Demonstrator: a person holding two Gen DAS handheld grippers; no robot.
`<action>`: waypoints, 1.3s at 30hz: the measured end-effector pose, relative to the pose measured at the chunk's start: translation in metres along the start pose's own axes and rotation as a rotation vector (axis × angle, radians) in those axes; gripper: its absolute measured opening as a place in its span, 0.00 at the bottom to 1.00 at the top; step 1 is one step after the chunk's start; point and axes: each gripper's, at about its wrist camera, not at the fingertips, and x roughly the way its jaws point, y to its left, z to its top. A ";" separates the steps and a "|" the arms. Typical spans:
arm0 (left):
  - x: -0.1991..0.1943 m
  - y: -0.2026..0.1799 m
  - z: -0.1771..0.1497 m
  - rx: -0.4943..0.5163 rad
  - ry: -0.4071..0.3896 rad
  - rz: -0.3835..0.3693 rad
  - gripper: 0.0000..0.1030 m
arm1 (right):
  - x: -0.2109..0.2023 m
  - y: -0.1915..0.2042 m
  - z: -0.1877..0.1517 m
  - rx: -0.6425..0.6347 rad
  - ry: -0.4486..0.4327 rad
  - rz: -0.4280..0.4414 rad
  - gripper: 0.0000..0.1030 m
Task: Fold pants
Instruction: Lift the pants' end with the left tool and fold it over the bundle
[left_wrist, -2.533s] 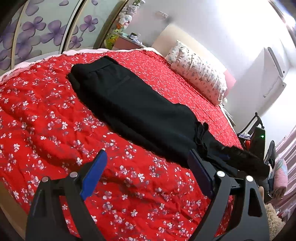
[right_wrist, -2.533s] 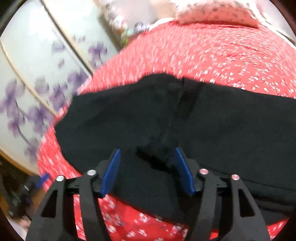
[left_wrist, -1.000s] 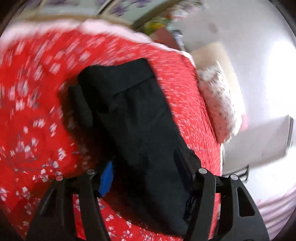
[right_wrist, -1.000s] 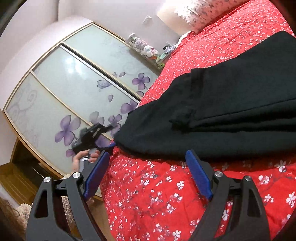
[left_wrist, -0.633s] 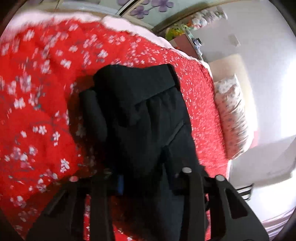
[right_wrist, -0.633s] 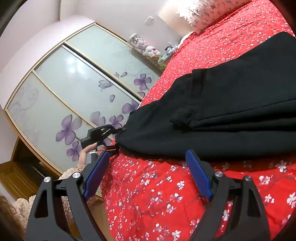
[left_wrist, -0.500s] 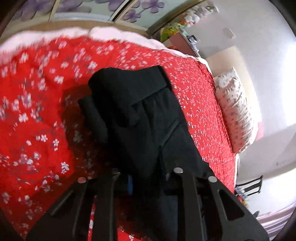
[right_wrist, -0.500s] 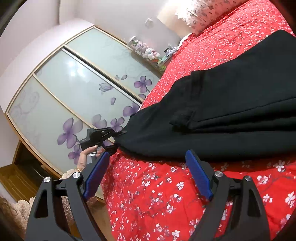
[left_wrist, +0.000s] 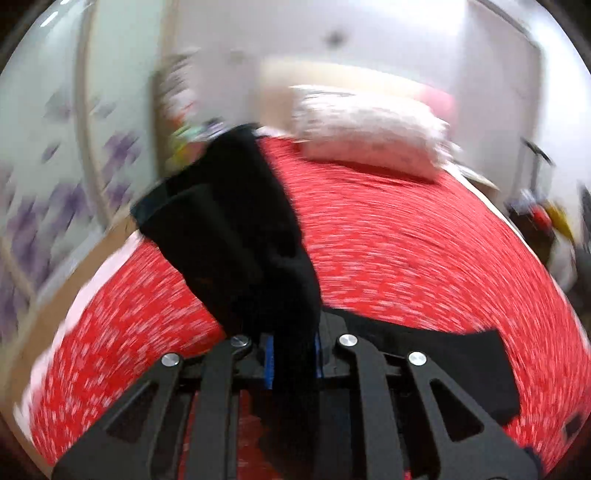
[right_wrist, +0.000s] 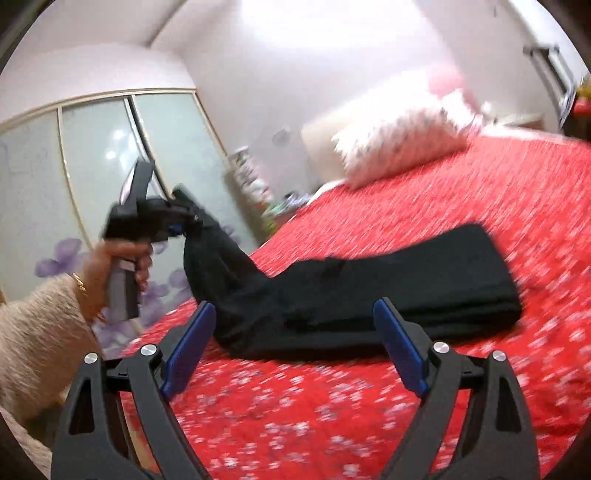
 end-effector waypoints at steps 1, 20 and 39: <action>-0.002 -0.024 0.000 0.050 -0.006 -0.031 0.14 | -0.002 -0.005 0.002 0.018 -0.015 -0.020 0.87; 0.026 -0.196 -0.087 0.110 0.106 -0.428 0.12 | -0.033 -0.080 0.012 0.272 -0.157 -0.362 0.87; 0.024 -0.204 -0.160 0.175 0.275 -0.534 0.33 | -0.035 -0.089 0.014 0.266 -0.172 -0.408 0.87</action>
